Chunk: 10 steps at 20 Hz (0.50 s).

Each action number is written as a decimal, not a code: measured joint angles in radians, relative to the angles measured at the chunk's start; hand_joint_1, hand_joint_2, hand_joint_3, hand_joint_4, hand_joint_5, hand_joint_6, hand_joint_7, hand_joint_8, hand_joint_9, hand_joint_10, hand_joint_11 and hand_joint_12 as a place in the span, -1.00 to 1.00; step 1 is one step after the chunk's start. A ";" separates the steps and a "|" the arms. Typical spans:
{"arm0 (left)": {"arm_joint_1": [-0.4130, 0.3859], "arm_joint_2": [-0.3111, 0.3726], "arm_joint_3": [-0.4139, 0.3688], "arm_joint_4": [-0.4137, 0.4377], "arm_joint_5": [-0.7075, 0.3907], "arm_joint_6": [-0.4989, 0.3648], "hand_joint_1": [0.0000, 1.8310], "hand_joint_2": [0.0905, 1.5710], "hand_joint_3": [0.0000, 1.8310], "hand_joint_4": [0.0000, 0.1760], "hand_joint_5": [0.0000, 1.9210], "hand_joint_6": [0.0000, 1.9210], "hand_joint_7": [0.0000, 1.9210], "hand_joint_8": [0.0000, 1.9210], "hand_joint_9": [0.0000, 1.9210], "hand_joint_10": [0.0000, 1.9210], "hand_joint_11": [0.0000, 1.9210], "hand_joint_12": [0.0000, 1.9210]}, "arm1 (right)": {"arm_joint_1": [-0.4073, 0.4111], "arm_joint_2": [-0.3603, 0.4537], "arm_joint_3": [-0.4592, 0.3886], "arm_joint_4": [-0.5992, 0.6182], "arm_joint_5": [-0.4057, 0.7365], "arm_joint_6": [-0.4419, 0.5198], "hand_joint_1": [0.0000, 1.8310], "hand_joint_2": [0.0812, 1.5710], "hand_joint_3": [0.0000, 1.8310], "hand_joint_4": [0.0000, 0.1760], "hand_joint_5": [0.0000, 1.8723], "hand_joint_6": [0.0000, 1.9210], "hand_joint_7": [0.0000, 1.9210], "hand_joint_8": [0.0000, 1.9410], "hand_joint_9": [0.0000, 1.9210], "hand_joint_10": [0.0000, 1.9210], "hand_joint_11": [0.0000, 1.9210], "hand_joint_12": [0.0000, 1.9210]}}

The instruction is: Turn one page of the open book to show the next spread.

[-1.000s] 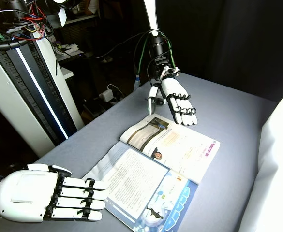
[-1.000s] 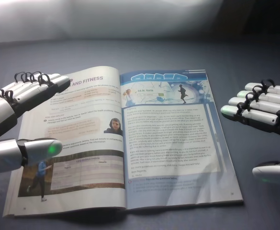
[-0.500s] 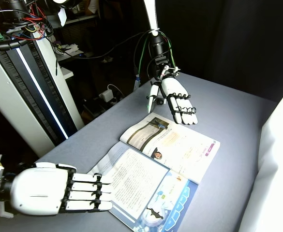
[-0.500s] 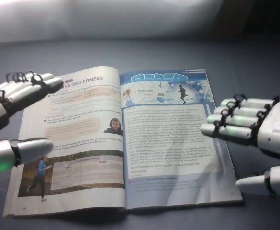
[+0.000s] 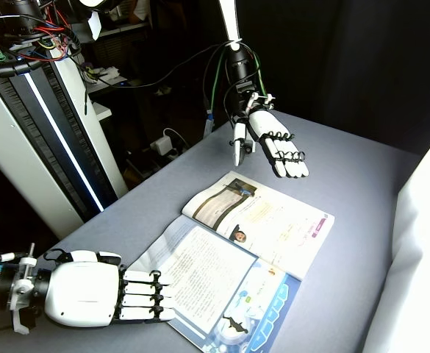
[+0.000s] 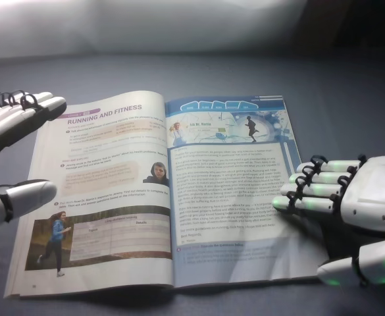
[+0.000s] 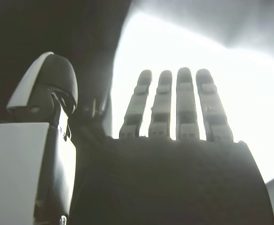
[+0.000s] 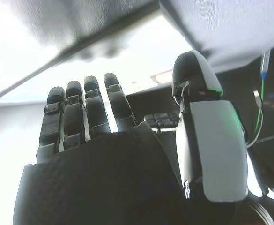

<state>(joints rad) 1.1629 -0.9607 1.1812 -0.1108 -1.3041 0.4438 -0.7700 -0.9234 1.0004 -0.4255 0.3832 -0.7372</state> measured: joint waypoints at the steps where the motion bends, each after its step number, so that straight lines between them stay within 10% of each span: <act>1: 0.000 0.004 0.000 -0.002 -0.002 0.001 -0.65 0.65 -0.99 -1.00 -0.95 -1.00 -1.00 -1.00 -1.00 -1.00 -1.00 -1.00 | 0.000 -0.008 0.006 -0.018 -0.002 0.015 -0.99 0.49 -1.00 -1.00 -1.00 -1.00 -1.00 -1.00 -1.00 -1.00 -1.00 -1.00; 5: 0.001 0.006 -0.004 -0.011 -0.021 0.005 -0.64 0.64 -1.00 -1.00 -0.96 -1.00 -1.00 -1.00 -1.00 -1.00 -1.00 -1.00 | 0.018 -0.066 0.075 -0.159 0.019 0.210 -1.00 0.42 -1.00 -1.00 -1.00 -1.00 -1.00 -1.00 -1.00 -1.00 -1.00 -1.00; 10: 0.040 0.018 -0.017 -0.036 -0.035 0.006 -0.64 0.67 -0.99 -1.00 -0.96 -0.99 -1.00 -1.00 -1.00 -1.00 -1.00 -1.00 | 0.061 -0.130 0.103 -0.204 0.015 0.230 -1.00 0.42 -1.00 -1.00 -1.00 -1.00 -1.00 -1.00 -1.00 -1.00 -1.00 -1.00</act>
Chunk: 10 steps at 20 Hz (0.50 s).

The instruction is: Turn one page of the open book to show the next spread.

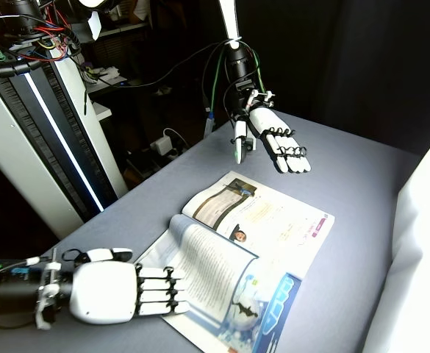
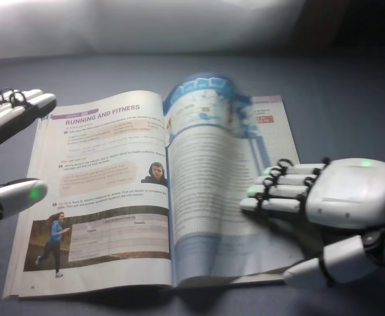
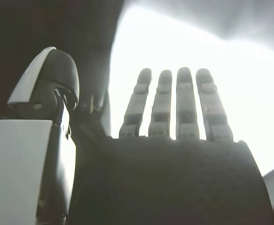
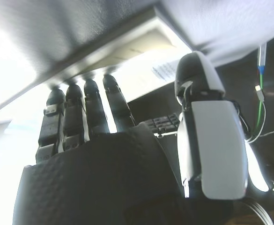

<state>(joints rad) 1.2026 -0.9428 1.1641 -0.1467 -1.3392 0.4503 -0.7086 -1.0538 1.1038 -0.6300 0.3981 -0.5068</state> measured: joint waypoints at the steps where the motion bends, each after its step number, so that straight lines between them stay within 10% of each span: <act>1: 0.017 0.004 -0.002 -0.013 -0.004 0.002 -0.43 0.79 -0.97 -1.00 -0.93 -0.99 -1.00 -1.00 -1.00 -1.00 -1.00 -1.00 | 0.014 -0.022 0.010 -0.010 -0.001 0.000 -1.00 0.40 -1.00 -1.00 -1.00 -1.00 -1.00 -1.00 -1.00 -1.00 -1.00 -1.00; 10: 0.127 0.005 -0.030 -0.106 -0.025 0.001 -0.25 1.00 -0.91 -1.00 -0.83 -0.99 -0.95 -0.99 -0.99 -0.99 -1.00 -0.79 | 0.093 -0.166 0.084 -0.019 0.042 0.003 -1.00 0.44 -1.00 -1.00 -1.00 -1.00 -1.00 -1.00 -1.00 -1.00 -1.00 -1.00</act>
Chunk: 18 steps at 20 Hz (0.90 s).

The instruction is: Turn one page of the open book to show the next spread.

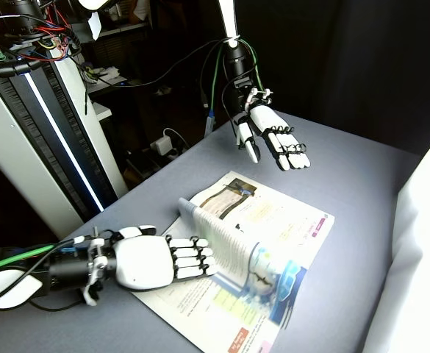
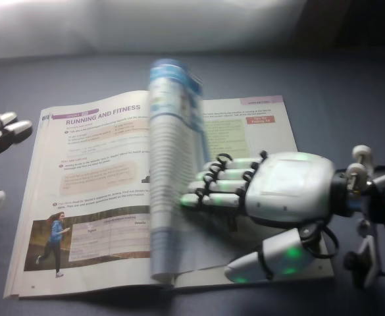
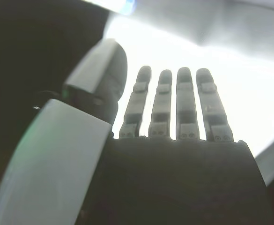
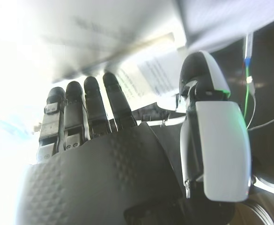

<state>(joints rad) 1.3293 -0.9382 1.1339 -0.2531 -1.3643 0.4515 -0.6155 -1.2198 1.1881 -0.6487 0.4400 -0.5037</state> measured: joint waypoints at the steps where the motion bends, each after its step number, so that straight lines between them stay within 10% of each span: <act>1: 0.023 0.000 -0.003 -0.016 -0.006 0.000 -0.23 1.00 -0.89 -1.00 -0.75 -0.99 -0.89 -1.00 -0.96 -0.99 -1.00 -0.73 | 0.006 -0.014 0.008 0.002 0.014 0.000 -1.00 0.46 -1.00 -1.00 -1.00 -1.00 -1.00 -1.00 -1.00 -1.00 -1.00 -1.00; 6: 0.064 -0.001 -0.011 -0.059 -0.017 0.000 -0.52 1.00 -0.85 -1.00 -0.83 -1.00 -0.89 -1.00 -0.96 -0.99 -1.00 -0.90 | 0.053 -0.092 0.051 0.011 0.086 0.000 -1.00 0.47 -1.00 -1.00 -1.00 -1.00 -1.00 -1.00 -1.00 -1.00 -1.00 -1.00; 7: 0.064 -0.005 -0.011 -0.071 -0.021 0.000 -0.86 1.00 -0.81 -1.00 -0.82 -0.99 -0.88 -0.99 -0.91 -0.99 -1.00 -0.87 | 0.070 -0.112 0.060 0.013 0.106 0.000 -1.00 0.45 -1.00 -1.00 -1.00 -1.00 -1.00 -1.00 -1.00 -1.00 -1.00 -1.00; 8: 0.063 -0.008 -0.011 -0.071 -0.019 0.000 -0.97 1.00 -0.91 -1.00 -0.91 -1.00 -0.91 -1.00 -0.88 -0.99 -1.00 -0.64 | 0.085 -0.129 0.062 0.014 0.122 0.000 -1.00 0.43 -1.00 -1.00 -1.00 -1.00 -1.00 -1.00 -1.00 -1.00 -1.00 -1.00; 9: 0.064 -0.010 -0.010 -0.064 -0.018 0.000 -1.00 0.84 -0.98 -1.00 -0.77 -0.97 -0.69 -0.96 -0.63 -0.94 -0.96 0.05 | 0.103 -0.148 0.068 0.008 0.153 0.000 -1.00 0.41 -1.00 -1.00 -1.00 -1.00 -1.00 -1.00 -1.00 -1.00 -1.00 -1.00; 10: 0.064 -0.017 -0.005 -0.063 -0.021 -0.001 -1.00 0.95 -0.97 -1.00 -0.86 -0.99 -0.83 -0.97 -0.87 -0.95 -0.99 -0.35 | 0.116 -0.164 0.072 0.009 0.180 -0.001 -1.00 0.36 -1.00 -1.00 -1.00 -1.00 -1.00 -1.00 -1.00 -1.00 -1.00 -1.00; 13: 0.067 -0.022 0.004 -0.053 -0.014 -0.005 -1.00 0.72 -1.00 -1.00 -0.85 -0.99 -0.98 -0.99 -0.99 -1.00 -1.00 -0.67 | 0.148 -0.192 0.071 -0.002 0.271 -0.004 -1.00 0.39 -1.00 -1.00 -1.00 -1.00 -1.00 -1.00 -1.00 -1.00 -1.00 -1.00; 17: 0.067 -0.022 0.006 -0.055 -0.017 -0.005 -0.88 0.67 -1.00 -1.00 -0.75 -0.98 -0.90 -0.99 -0.92 -0.99 -1.00 -0.33 | 0.193 -0.180 0.039 -0.028 0.347 -0.002 -1.00 0.37 -1.00 -1.00 -1.00 -1.00 -1.00 -1.00 -1.00 -1.00 -1.00 -1.00; 18: 0.066 -0.022 0.006 -0.050 -0.021 -0.006 -0.48 0.67 -1.00 -1.00 -0.62 -0.97 -0.79 -0.99 -0.87 -0.98 -1.00 -0.26 | 0.203 -0.168 0.019 -0.033 0.391 0.000 -1.00 0.37 -1.00 -1.00 -1.00 -1.00 -1.00 -1.00 -1.00 -1.00 -1.00 -1.00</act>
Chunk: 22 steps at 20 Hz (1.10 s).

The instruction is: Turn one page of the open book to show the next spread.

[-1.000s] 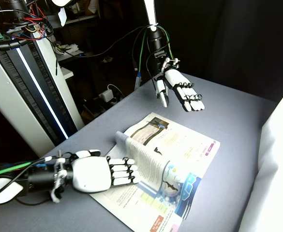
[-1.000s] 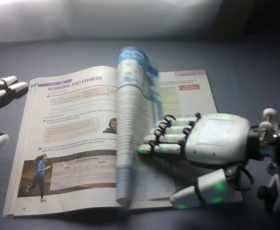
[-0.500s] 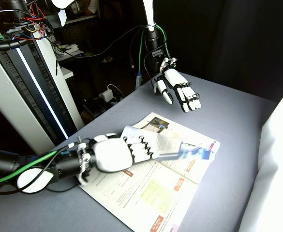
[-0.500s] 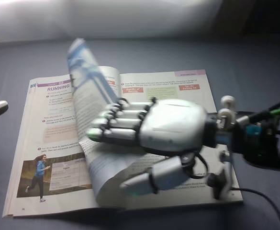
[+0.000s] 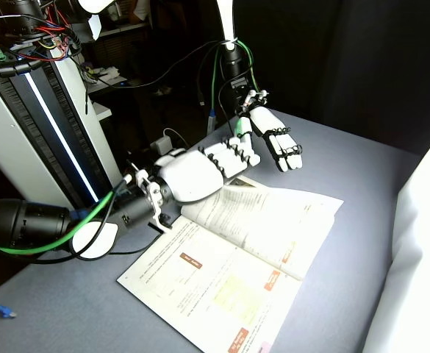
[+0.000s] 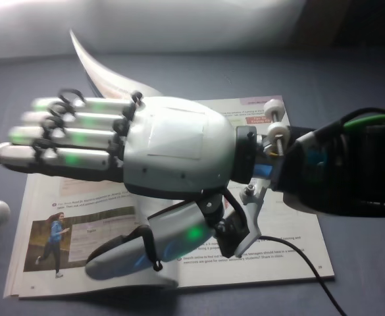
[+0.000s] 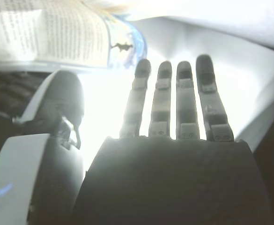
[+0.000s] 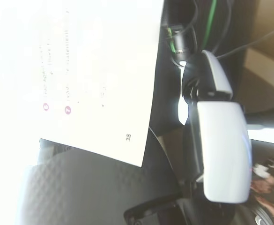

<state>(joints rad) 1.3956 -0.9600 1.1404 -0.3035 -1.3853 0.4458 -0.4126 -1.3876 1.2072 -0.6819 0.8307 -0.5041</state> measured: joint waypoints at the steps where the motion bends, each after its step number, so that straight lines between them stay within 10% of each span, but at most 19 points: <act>1: -0.002 0.000 0.000 0.000 -0.001 0.000 -0.36 0.80 -0.98 -1.00 -0.62 -0.99 -0.81 -0.99 -0.92 -0.98 -1.00 -0.53 | 0.005 0.009 -0.009 -0.006 0.031 0.000 -1.00 0.37 -1.00 -1.00 -1.00 -1.00 -1.00 -1.00 -1.00 -1.00 -1.00 -1.00; 5: -0.009 -0.002 0.005 -0.002 0.002 0.001 -0.26 0.71 -1.00 -0.86 -0.57 -0.99 -0.73 -0.99 -0.84 -0.96 -1.00 -0.38 | 0.013 0.077 -0.044 -0.013 0.105 0.003 -1.00 0.35 -1.00 -1.00 -1.00 -1.00 -1.00 -1.00 -1.00 -1.00 -1.00 -1.00; 6: -0.016 -0.002 0.005 0.000 0.000 0.001 -0.42 0.57 -1.00 -0.12 -0.64 -1.00 -0.80 -1.00 -0.88 -0.98 -1.00 -0.44 | 0.016 0.093 -0.053 -0.019 0.107 0.003 -1.00 0.37 -1.00 -1.00 -1.00 -1.00 -1.00 -1.00 -1.00 -1.00 -1.00 -1.00; 7: -0.019 -0.002 0.005 0.003 -0.002 0.001 -0.41 0.52 -1.00 -0.09 -0.65 -1.00 -0.81 -1.00 -0.89 -0.99 -1.00 -0.32 | 0.016 0.117 -0.067 -0.027 0.108 0.003 -1.00 0.37 -1.00 -1.00 -1.00 -1.00 -1.00 -1.00 -1.00 -1.00 -1.00 -1.00; 9: -0.018 -0.002 0.005 0.004 -0.004 0.001 -0.52 0.65 -0.99 -0.68 -0.64 -1.00 -0.80 -1.00 -0.89 -1.00 -1.00 -0.23 | 0.016 0.151 -0.086 -0.025 0.108 0.003 -1.00 0.37 -1.00 -1.00 -1.00 -1.00 -1.00 -1.00 -1.00 -1.00 -1.00 -1.00; 11: -0.018 -0.002 0.000 0.000 -0.013 0.001 -0.82 0.71 -0.99 -0.80 -0.87 -0.99 -0.95 -1.00 -1.00 -1.00 -1.00 -0.93 | 0.016 0.187 -0.112 -0.032 0.101 0.003 -1.00 0.35 -1.00 -1.00 -1.00 -1.00 -1.00 -1.00 -1.00 -1.00 -1.00 -1.00; 12: -0.018 -0.002 -0.003 -0.002 -0.015 0.002 -0.96 0.81 -0.99 -0.15 -0.86 -0.99 -0.89 -1.00 -0.87 -0.99 -0.87 -0.89 | 0.009 0.213 -0.122 -0.037 0.103 0.003 -1.00 0.37 -1.00 -1.00 -1.00 -1.00 -1.00 -1.00 -1.00 -1.00 -1.00 -1.00; 13: -0.018 -0.002 -0.003 0.000 -0.015 0.002 -0.99 0.89 -0.99 -0.33 -0.91 -1.00 -0.98 -1.00 -0.97 -1.00 -0.97 -0.85 | 0.000 0.235 -0.129 -0.029 0.098 0.002 -1.00 0.37 -1.00 -1.00 -1.00 -1.00 -1.00 -1.00 -1.00 -1.00 -1.00 -1.00; 14: -0.018 -0.002 -0.004 -0.002 -0.022 0.002 -0.74 0.92 -0.96 -0.80 -0.86 -0.99 -0.98 -1.00 -1.00 -1.00 -1.00 -0.92 | -0.013 0.261 -0.136 -0.021 0.086 0.003 -1.00 0.35 -1.00 -1.00 -1.00 -1.00 -1.00 -1.00 -1.00 -1.00 -1.00 -1.00; 17: -0.018 0.005 -0.010 0.004 -0.040 0.003 -0.47 0.91 -1.00 -0.79 -0.85 -1.00 -0.98 -1.00 -1.00 -1.00 -1.00 -0.79 | -0.058 0.360 -0.167 0.020 0.024 -0.036 -1.00 0.35 -1.00 -1.00 -1.00 -1.00 -1.00 -1.00 -1.00 -1.00 -1.00 -1.00; 18: -0.018 0.005 -0.010 0.007 -0.047 0.003 -0.54 0.90 -1.00 -0.74 -0.85 -1.00 -0.97 -1.00 -1.00 -1.00 -1.00 -0.75 | -0.072 0.388 -0.179 0.046 0.011 -0.060 -0.96 0.38 -1.00 -0.35 -1.00 -1.00 -1.00 -1.00 -1.00 -1.00 -1.00 -1.00; 19: -0.019 0.005 -0.010 0.011 -0.052 0.003 -0.55 0.89 -1.00 -0.65 -0.85 -1.00 -0.96 -0.99 -1.00 -1.00 -1.00 -0.74 | -0.087 0.413 -0.187 0.074 0.002 -0.084 -0.92 0.40 -0.99 -1.00 -1.00 -1.00 -1.00 -1.00 -1.00 -1.00 -1.00 -1.00; 22: -0.047 0.005 -0.010 0.029 -0.053 0.006 -0.68 0.88 -1.00 -0.84 -0.88 -1.00 -0.98 -1.00 -1.00 -1.00 -1.00 -0.86 | -0.151 0.481 -0.215 0.193 -0.034 -0.166 -0.75 0.42 -0.99 -0.94 -1.00 -1.00 -1.00 -1.00 -1.00 -1.00 -1.00 -1.00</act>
<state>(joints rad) 1.3491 -0.9550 1.1309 -0.2749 -1.4387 0.4519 -0.5632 -0.9066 0.9920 -0.4885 0.7971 -0.6704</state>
